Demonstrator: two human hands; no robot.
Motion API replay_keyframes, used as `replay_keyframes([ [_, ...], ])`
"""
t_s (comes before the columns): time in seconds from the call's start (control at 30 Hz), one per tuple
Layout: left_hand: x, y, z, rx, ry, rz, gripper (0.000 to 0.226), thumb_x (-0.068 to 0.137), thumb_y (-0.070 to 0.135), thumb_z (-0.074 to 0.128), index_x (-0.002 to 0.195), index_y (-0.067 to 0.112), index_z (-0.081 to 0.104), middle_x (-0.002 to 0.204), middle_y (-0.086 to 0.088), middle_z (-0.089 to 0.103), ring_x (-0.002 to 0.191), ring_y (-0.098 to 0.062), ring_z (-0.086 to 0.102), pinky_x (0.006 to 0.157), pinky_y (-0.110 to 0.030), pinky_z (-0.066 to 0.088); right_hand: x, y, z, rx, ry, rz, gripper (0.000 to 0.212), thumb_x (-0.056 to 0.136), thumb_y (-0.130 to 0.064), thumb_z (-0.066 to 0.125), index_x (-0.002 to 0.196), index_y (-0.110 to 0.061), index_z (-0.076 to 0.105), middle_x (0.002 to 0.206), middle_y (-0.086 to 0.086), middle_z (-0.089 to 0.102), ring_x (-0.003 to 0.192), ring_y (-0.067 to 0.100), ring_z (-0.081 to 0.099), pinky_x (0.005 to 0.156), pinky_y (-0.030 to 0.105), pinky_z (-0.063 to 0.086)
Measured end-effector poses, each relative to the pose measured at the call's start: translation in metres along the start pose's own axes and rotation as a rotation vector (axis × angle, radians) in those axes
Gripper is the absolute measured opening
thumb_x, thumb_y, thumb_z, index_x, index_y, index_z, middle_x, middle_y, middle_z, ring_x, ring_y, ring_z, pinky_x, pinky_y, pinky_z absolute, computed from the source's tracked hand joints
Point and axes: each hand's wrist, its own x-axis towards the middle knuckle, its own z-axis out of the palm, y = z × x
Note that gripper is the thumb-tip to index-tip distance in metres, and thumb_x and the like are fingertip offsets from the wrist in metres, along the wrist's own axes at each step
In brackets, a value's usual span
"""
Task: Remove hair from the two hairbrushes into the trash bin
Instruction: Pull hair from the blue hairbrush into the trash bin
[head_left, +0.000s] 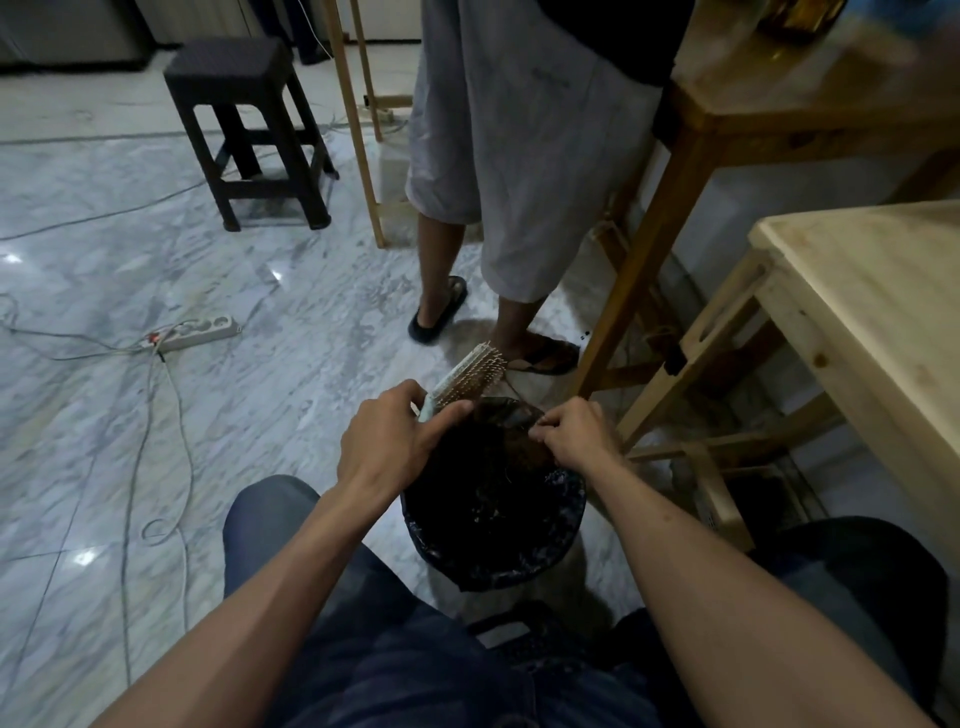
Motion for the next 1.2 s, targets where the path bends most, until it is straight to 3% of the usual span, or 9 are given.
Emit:
replay_keyframes([
  [0.17,0.001,-0.001,-0.001,-0.045,-0.011,-0.058,0.061,0.077,0.077,0.059,0.085,0.017,0.058,0.052,-0.002,0.053,0.051,-0.018,0.052,0.049,-0.031,0.034,-0.005,0.008,-0.008,-0.107,-0.032,0.091,0.017,0.092,-0.034,0.076,0.1,-0.02,0.082,0.104,0.001,0.069,0.107,0.024,0.066,0.074,0.031,0.044],
  [0.27,0.0,-0.003,0.001,-0.007,-0.11,-0.047,0.066,0.077,0.08,0.055,0.089,0.015,0.057,0.052,0.001,0.046,0.05,-0.018,0.047,0.051,-0.031,0.032,-0.004,0.002,-0.011,-0.15,-0.181,0.119,0.02,0.09,-0.024,0.078,0.107,-0.013,0.077,0.115,0.007,0.073,0.105,0.027,0.069,0.082,0.037,0.056],
  [0.37,-0.001,-0.003,0.0,0.034,-0.269,-0.011,0.064,0.077,0.077,0.059,0.097,0.016,0.053,0.066,-0.001,0.056,0.061,-0.019,0.056,0.055,-0.035,0.038,-0.004,-0.014,-0.03,-0.194,-0.465,0.058,0.065,0.086,-0.007,0.08,0.146,-0.013,0.054,0.137,0.015,0.062,0.104,0.028,0.069,0.091,0.045,0.061],
  [0.47,-0.003,-0.003,0.0,0.097,-0.393,0.055,0.045,0.083,0.05,0.07,0.107,0.017,0.05,0.087,-0.005,0.064,0.077,-0.023,0.061,0.064,-0.041,0.048,-0.006,-0.027,-0.053,0.017,-0.568,-0.068,0.095,0.084,-0.003,0.081,0.161,-0.023,0.029,0.151,0.011,0.051,0.095,0.021,0.066,0.078,0.036,0.062],
  [0.57,-0.005,0.0,0.003,0.059,-0.361,0.107,0.026,0.087,0.026,0.063,0.109,0.015,0.054,0.089,-0.004,0.064,0.08,-0.023,0.059,0.067,-0.039,0.048,-0.005,-0.031,-0.056,0.246,-0.442,-0.203,0.073,0.088,-0.01,0.08,0.152,-0.018,0.047,0.137,-0.001,0.059,0.088,0.013,0.067,0.063,0.024,0.056],
  [0.73,-0.002,0.006,-0.003,0.06,-0.284,0.14,0.017,0.093,0.024,0.061,0.092,0.007,0.056,0.077,-0.008,0.06,0.07,-0.024,0.054,0.058,-0.035,0.038,-0.003,-0.023,-0.037,0.28,-0.165,-0.172,0.007,0.093,-0.013,0.075,0.097,-0.01,0.08,0.091,0.009,0.08,0.064,0.01,0.068,0.06,0.022,0.058],
  [0.9,-0.006,0.005,-0.002,0.088,-0.279,0.118,0.028,0.088,0.017,0.061,0.067,0.013,0.042,0.061,-0.004,0.046,0.054,-0.021,0.042,0.05,-0.033,0.028,0.003,-0.015,-0.02,0.376,-0.019,-0.026,0.008,0.09,-0.008,0.079,0.082,-0.007,0.079,0.077,0.007,0.076,0.057,0.013,0.067,0.066,0.03,0.065],
  [1.0,-0.005,0.007,-0.008,0.061,-0.152,0.068,0.036,0.087,0.015,0.06,0.064,0.01,0.032,0.057,-0.007,0.037,0.051,-0.022,0.033,0.05,-0.034,0.022,0.015,0.005,-0.01,0.447,0.05,0.165,0.01,0.09,-0.002,0.076,0.08,0.0,0.076,0.083,0.015,0.073,0.057,0.02,0.066,0.051,0.026,0.06],
  [1.2,0.007,0.007,-0.032,0.007,-0.026,0.039,0.022,0.087,0.015,0.064,0.074,0.001,0.054,0.062,-0.011,0.053,0.056,-0.024,0.045,0.049,-0.034,0.029,0.006,0.032,0.003,0.648,-0.107,0.244,0.005,0.089,0.006,0.074,0.091,0.009,0.076,0.088,0.022,0.076,0.063,0.022,0.066,0.056,0.028,0.057],
])
